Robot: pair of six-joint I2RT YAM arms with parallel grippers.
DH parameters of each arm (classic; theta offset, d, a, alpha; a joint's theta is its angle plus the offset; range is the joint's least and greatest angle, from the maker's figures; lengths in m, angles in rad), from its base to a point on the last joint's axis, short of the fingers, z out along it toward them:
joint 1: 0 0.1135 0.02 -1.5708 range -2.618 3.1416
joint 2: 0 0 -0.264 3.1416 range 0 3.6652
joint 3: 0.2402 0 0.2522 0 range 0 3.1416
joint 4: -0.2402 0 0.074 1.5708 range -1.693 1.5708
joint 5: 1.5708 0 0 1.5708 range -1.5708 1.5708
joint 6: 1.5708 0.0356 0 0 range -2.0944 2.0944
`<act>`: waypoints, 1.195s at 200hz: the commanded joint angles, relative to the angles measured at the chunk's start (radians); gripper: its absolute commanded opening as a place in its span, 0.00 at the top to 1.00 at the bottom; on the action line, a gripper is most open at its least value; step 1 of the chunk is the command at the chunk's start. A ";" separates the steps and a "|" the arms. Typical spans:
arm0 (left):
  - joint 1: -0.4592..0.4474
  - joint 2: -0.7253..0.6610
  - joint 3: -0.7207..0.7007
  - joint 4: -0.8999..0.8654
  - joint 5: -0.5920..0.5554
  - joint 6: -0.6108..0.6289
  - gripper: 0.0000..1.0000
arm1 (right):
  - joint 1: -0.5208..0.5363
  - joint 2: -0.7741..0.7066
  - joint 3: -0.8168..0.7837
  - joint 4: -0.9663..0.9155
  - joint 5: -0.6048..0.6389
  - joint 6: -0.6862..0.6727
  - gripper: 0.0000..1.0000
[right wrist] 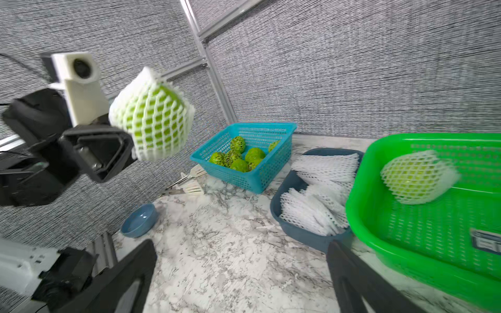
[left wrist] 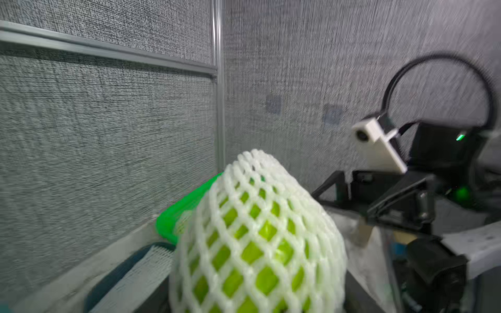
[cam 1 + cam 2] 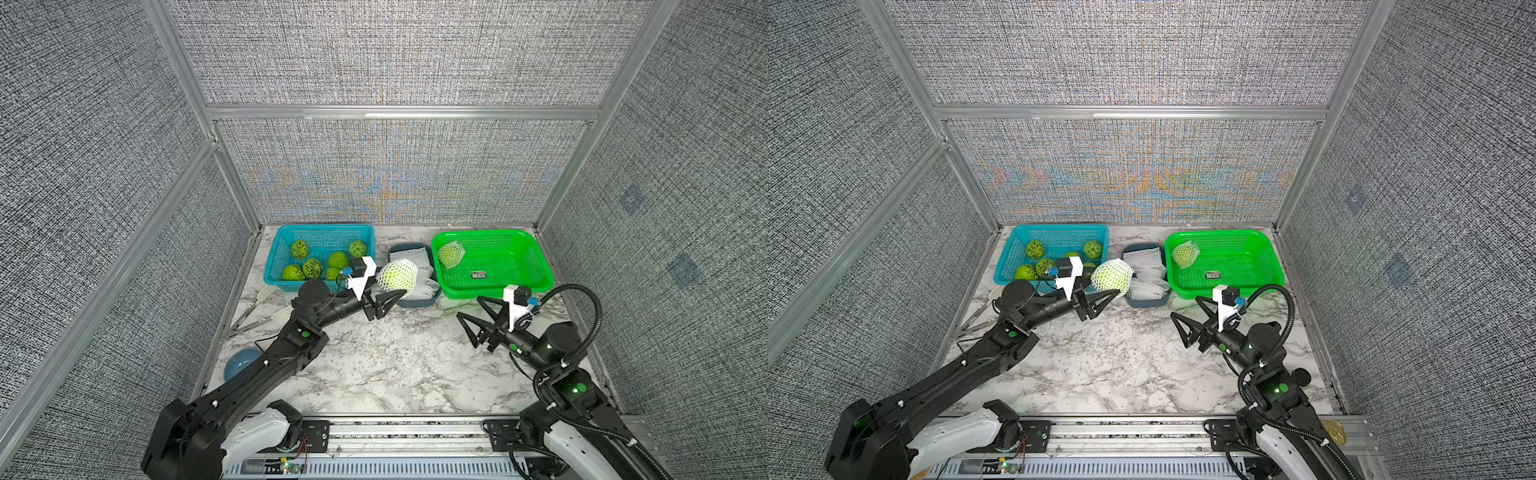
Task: Sleeve custard apples in foam nets
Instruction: Pick up the custard apple from the center of the board.
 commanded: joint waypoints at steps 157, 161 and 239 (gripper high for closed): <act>-0.432 -0.005 -0.331 0.411 -0.922 1.676 0.35 | -0.044 0.193 0.142 -0.153 -0.015 0.055 0.01; -0.435 0.000 -0.331 0.408 -0.924 1.676 0.35 | -0.046 0.202 0.147 -0.152 -0.032 0.055 0.01; -0.450 0.015 -0.340 0.427 -0.964 1.697 0.36 | -0.070 0.219 0.141 -0.107 -0.112 0.070 0.01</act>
